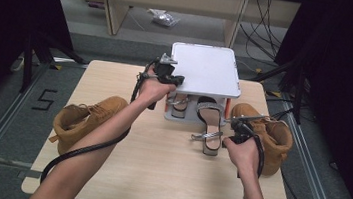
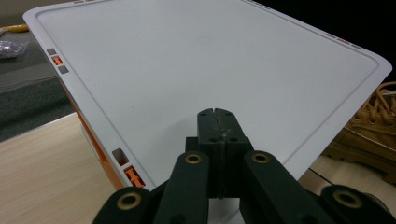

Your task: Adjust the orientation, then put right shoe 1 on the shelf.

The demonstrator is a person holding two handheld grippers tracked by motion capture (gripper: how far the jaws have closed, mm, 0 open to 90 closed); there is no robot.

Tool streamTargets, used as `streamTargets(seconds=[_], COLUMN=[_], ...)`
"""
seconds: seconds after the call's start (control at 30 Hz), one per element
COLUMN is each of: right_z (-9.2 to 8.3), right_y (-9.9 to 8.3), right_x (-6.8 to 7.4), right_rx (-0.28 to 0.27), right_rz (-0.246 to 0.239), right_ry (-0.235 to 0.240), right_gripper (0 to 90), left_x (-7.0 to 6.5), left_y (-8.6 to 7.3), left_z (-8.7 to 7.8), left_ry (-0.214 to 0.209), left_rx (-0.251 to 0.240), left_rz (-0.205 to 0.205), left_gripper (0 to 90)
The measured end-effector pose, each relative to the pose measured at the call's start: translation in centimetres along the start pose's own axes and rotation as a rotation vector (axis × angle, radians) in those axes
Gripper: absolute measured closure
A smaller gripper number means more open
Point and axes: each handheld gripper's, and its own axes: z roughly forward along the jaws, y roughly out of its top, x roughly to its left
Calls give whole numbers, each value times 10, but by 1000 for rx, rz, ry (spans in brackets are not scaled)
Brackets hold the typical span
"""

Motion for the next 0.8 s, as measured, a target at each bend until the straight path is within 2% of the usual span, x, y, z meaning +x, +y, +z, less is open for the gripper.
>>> streamTargets(seconds=[0.03,0.07,0.13,0.17,0.2,0.3,0.33,0.4,0.43,0.47,0.8], right_z=[1,2,3,3,4,8,10,12,14,16,33], right_y=[-2,-4,-7,-10,-11,-16,-19,-23,-24,-25,-31], right_x=[-2,-1,0,0,2,4,6,9,9,10,16], right_rx=[13,15,25,28,40,64,71,87,91,95,68], right_rz=[-28,-14,-22,-42,-29,-65,-66,-58,-82,-80,-82], right_ry=[4,0,4,4,20,19,20,31,32,31,36], right_gripper=[889,895,900,900,900,900,900,900,900,900,900], left_x=[0,0,-1,-1,0,1,0,1,0,0,0], left_y=[0,0,0,0,0,0,0,0,1,0,1], left_z=[0,0,0,0,0,-1,0,-1,0,0,0], left_ry=[-1,0,3,3,2,0,-1,-1,1,2,-2], left_rx=[0,1,0,-1,-1,9,-2,11,1,1,7], left_rz=[-2,0,4,4,2,7,-8,12,-3,-1,5], left_gripper=[898,898,899,899,898,899,899,899,899,899,899])
